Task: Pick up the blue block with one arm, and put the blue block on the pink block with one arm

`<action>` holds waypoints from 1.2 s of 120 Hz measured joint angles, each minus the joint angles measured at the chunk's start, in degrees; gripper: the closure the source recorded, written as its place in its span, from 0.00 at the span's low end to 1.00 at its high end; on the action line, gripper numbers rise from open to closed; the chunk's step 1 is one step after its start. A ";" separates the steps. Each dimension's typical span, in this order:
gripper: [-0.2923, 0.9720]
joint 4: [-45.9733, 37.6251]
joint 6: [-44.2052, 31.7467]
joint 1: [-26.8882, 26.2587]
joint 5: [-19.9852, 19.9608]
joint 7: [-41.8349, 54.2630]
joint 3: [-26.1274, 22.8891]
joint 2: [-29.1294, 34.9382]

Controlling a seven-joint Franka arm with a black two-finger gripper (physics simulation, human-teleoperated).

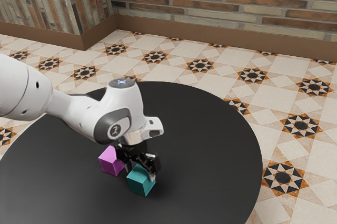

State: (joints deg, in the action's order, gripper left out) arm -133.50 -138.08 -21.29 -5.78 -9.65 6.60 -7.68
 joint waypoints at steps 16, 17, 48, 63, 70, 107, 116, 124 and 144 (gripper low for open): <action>0.25 0.17 -1.13 -0.07 0.17 -0.04 -0.01 -1.35; 0.25 0.17 -1.20 -0.11 0.19 -0.04 -0.01 -1.39; 0.26 0.14 -2.46 -0.46 0.32 -0.10 0.00 -2.10; 0.32 0.07 -2.70 -0.81 0.33 -0.20 -0.01 -2.11; 0.37 0.06 -2.77 -0.86 0.33 -0.31 -0.01 -2.11; 0.49 0.06 -2.94 -0.89 0.99 -1.47 0.07 -1.98; 0.50 0.07 -2.80 -0.90 1.22 -1.88 0.10 -1.18; 0.51 0.14 -2.51 -0.97 1.98 -2.32 0.11 0.17; 0.51 3.87 3.06 -1.76 8.38 -3.99 1.35 5.63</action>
State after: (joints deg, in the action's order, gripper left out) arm -129.62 -135.02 -23.04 2.60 -13.64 7.95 -2.05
